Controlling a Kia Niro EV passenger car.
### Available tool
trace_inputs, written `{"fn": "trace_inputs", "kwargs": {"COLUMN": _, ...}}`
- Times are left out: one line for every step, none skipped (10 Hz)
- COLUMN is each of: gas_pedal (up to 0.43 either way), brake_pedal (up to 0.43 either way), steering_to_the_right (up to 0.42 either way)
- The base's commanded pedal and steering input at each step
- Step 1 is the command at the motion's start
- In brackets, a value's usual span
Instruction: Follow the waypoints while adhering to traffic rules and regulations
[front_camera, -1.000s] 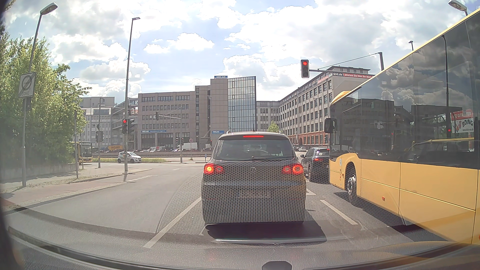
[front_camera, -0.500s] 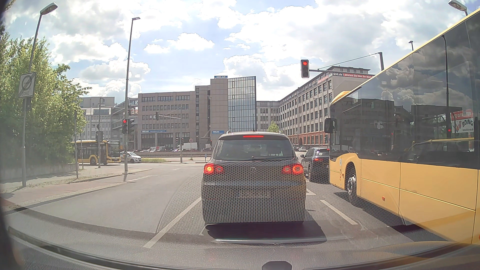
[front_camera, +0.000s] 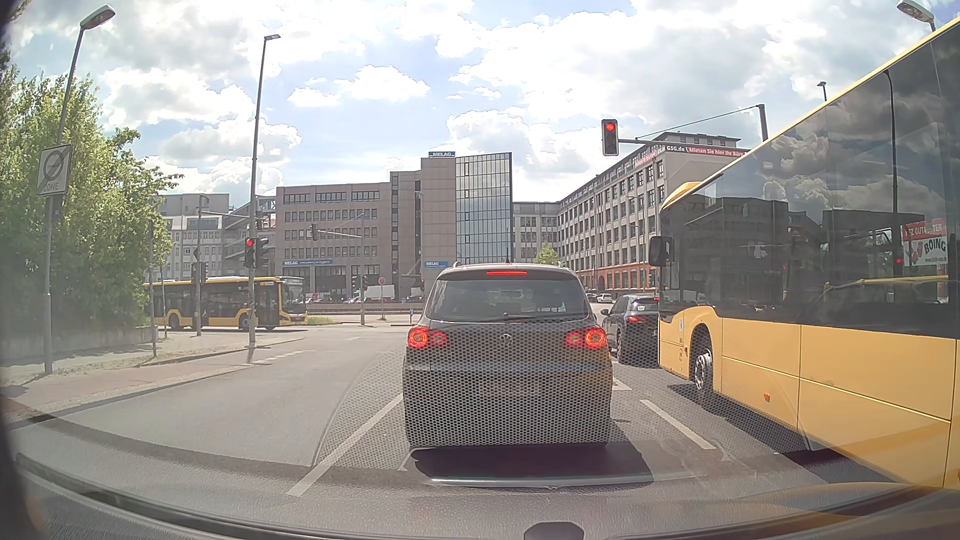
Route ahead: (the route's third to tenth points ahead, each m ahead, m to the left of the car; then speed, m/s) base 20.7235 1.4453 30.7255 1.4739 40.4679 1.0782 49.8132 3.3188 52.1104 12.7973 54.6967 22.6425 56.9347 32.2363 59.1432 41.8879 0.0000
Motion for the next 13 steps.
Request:
{"fn": "trace_inputs", "kwargs": {"gas_pedal": 0.000, "brake_pedal": 0.378, "steering_to_the_right": -0.001}}
{"fn": "trace_inputs", "kwargs": {"gas_pedal": 0.000, "brake_pedal": 0.378, "steering_to_the_right": -0.001}}
{"fn": "trace_inputs", "kwargs": {"gas_pedal": 0.000, "brake_pedal": 0.378, "steering_to_the_right": -0.001}}
{"fn": "trace_inputs", "kwargs": {"gas_pedal": 0.000, "brake_pedal": 0.378, "steering_to_the_right": -0.001}}
{"fn": "trace_inputs", "kwargs": {"gas_pedal": 0.000, "brake_pedal": 0.378, "steering_to_the_right": -0.001}}
{"fn": "trace_inputs", "kwargs": {"gas_pedal": 0.000, "brake_pedal": 0.378, "steering_to_the_right": -0.001}}
{"fn": "trace_inputs", "kwargs": {"gas_pedal": 0.000, "brake_pedal": 0.384, "steering_to_the_right": -0.001}}
{"fn": "trace_inputs", "kwargs": {"gas_pedal": 0.000, "brake_pedal": 0.378, "steering_to_the_right": -0.001}}
{"fn": "trace_inputs", "kwargs": {"gas_pedal": 0.000, "brake_pedal": 0.384, "steering_to_the_right": -0.001}}
{"fn": "trace_inputs", "kwargs": {"gas_pedal": 0.000, "brake_pedal": 0.384, "steering_to_the_right": -0.001}}
{"fn": "trace_inputs", "kwargs": {"gas_pedal": 0.000, "brake_pedal": 0.384, "steering_to_the_right": -0.001}}
{"fn": "trace_inputs", "kwargs": {"gas_pedal": 0.000, "brake_pedal": 0.378, "steering_to_the_right": -0.001}}
{"fn": "trace_inputs", "kwargs": {"gas_pedal": 0.000, "brake_pedal": 0.384, "steering_to_the_right": -0.001}}
